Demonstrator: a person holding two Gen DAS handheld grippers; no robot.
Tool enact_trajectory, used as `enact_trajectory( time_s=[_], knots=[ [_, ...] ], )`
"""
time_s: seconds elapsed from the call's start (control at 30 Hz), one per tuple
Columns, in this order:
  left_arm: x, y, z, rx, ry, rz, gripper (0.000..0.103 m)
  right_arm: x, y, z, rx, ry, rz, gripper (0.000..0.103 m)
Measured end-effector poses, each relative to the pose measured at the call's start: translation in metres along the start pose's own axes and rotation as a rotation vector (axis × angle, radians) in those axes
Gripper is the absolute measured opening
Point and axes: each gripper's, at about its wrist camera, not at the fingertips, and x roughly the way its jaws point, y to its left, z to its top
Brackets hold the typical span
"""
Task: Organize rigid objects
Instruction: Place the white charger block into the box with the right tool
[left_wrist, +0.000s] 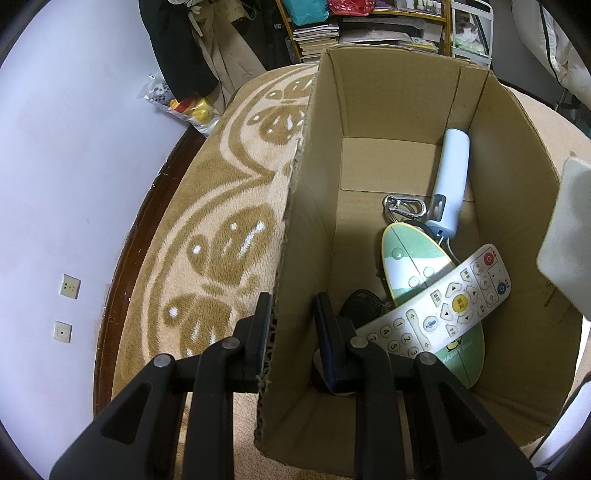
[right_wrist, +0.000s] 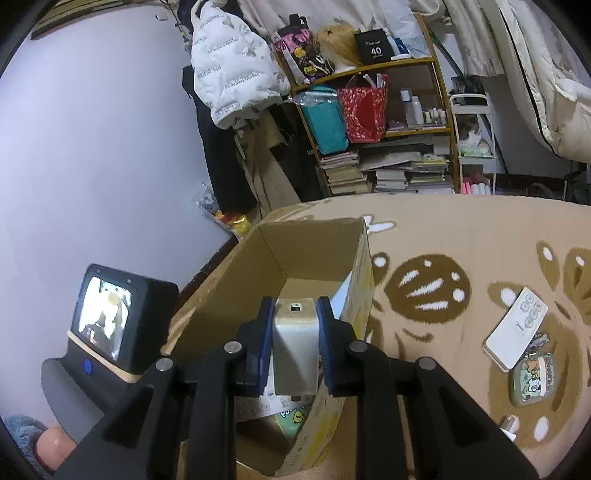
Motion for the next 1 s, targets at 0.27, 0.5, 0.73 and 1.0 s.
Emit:
enact_trajectory(
  time_s=[0.27, 0.5, 0.73, 1.0],
  knots=[
    [-0.001, 0.001, 0.000, 0.000, 0.000, -0.002, 0.023, 0.009, -0.005, -0.005, 0.014, 0.020, 0.024, 0.024],
    [-0.001, 0.001, 0.000, 0.000, 0.000, -0.002, 0.023, 0.009, -0.002, -0.005, 0.000, 0.015, 0.017, 0.024],
    [0.000, 0.002, 0.000, 0.000, 0.004, -0.003, 0.023, -0.003, -0.012, -0.001, 0.010, -0.029, -0.022, 0.024],
    [0.000, 0.003, -0.001, 0.000, 0.006, -0.002, 0.024, -0.008, -0.044, 0.010, 0.038, -0.044, -0.168, 0.052]
  ],
)
